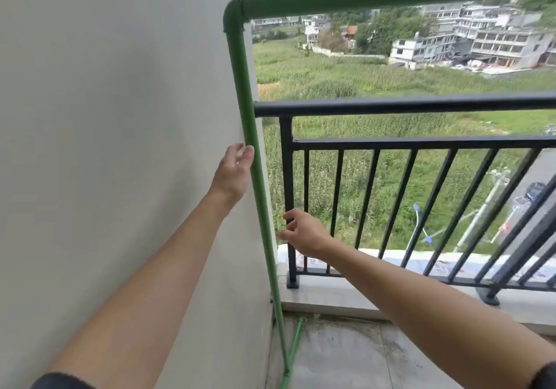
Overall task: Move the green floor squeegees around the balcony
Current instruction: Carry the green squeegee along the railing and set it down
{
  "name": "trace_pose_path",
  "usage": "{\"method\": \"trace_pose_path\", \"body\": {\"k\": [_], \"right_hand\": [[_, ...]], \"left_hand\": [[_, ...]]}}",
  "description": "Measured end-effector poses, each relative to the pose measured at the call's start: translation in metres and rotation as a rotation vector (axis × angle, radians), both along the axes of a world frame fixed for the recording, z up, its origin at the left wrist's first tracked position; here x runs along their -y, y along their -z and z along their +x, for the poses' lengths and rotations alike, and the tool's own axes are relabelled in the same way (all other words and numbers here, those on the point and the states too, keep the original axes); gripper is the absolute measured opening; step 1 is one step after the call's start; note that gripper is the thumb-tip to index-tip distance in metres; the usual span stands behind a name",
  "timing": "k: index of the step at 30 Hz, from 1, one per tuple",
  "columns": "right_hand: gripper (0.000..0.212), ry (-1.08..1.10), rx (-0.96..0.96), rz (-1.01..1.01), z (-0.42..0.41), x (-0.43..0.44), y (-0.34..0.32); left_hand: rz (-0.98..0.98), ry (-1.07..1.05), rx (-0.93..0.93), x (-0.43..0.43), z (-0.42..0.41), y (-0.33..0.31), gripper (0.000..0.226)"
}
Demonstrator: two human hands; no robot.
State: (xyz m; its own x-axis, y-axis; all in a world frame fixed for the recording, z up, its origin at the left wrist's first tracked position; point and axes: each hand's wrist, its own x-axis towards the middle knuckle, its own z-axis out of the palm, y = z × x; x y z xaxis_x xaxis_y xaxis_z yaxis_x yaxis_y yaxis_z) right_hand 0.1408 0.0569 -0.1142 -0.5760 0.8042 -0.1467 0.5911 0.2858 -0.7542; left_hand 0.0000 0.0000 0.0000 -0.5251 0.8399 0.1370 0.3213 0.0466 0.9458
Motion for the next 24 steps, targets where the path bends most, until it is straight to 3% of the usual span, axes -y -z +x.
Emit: {"method": "trace_pose_path", "body": {"k": [6,12,17,24], "right_hand": [[0.065,0.073,-0.066,-0.201,-0.056,-0.012,0.017],[0.03,0.105,-0.087,-0.087,-0.058,-0.002,0.049],[0.022,0.08,-0.143,0.058,-0.028,0.01,0.052],[0.015,0.283,-0.329,0.091,0.02,0.015,0.05]], "left_hand": [[-0.061,0.122,0.038,-0.025,-0.007,-0.002,0.035],[0.061,0.212,0.065,-0.027,0.0,0.003,0.025],[0.11,0.302,0.064,-0.029,0.021,0.0,0.03],[0.208,0.549,0.186,-0.042,0.077,-0.015,0.026]]}}
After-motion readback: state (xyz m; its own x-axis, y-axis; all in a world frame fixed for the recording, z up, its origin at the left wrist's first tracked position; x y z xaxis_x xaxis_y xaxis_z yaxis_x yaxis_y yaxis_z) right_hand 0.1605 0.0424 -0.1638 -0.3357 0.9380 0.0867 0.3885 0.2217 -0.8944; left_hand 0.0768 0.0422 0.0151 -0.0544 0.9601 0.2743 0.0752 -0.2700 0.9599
